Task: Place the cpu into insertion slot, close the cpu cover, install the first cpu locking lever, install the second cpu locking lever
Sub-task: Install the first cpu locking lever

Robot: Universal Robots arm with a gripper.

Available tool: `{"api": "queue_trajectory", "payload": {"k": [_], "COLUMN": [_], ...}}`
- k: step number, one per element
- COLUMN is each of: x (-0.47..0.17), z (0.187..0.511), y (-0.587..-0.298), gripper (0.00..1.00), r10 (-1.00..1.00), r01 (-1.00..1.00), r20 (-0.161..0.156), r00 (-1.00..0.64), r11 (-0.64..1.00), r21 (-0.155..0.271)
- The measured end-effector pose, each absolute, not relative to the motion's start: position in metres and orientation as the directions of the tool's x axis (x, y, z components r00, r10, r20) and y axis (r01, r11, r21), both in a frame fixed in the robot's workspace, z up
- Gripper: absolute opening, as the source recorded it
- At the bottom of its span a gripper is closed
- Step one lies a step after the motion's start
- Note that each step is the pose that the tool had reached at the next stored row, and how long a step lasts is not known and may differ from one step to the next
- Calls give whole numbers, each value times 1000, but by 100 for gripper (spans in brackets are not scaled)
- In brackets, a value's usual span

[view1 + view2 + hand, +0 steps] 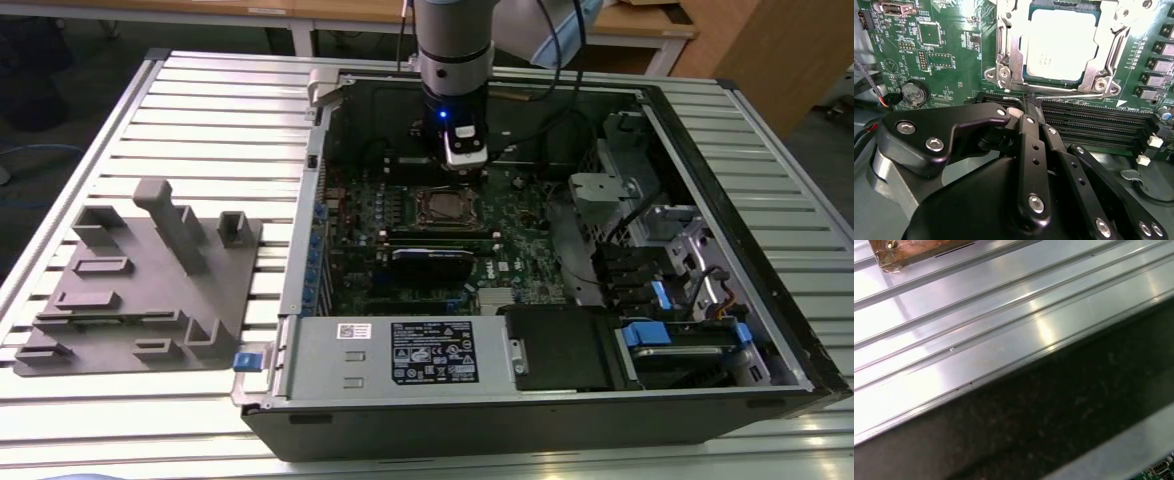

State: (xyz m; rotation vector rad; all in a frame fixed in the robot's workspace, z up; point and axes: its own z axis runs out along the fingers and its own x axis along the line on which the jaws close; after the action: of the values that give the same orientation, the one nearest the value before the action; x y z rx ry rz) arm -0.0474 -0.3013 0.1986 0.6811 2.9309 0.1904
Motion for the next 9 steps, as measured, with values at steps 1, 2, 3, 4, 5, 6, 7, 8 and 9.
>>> {"api": "queue_trajectory", "payload": {"k": [1, 2, 3, 4, 5, 6, 7, 8, 9], "x": [-47, -47, -47, -47, -47, -47, -47, -47, -47], "z": [199, 199, 199, 199, 199, 199, 198, 198, 198], "y": [-301, -301, -301, -301, -301, -301, -301, -300, -300], "gripper": [11, 11, 11, 11, 11, 11, 11, 11, 11], "r10": [445, 446, 446, 445, 445, 446, 445, 445, 445], "r01": [429, 430, 430, 430, 430, 430, 430, 429, 429], "r20": [-94, -94, -94, -94, -94, -94, -94, -94, -95], "r00": [-890, -890, -890, -890, -890, -890, -890, -890, -891], "r11": [890, 890, 890, 890, 890, 890, 890, 890, 891], "r21": [151, 151, 151, 151, 151, 151, 151, 151, 149]}}
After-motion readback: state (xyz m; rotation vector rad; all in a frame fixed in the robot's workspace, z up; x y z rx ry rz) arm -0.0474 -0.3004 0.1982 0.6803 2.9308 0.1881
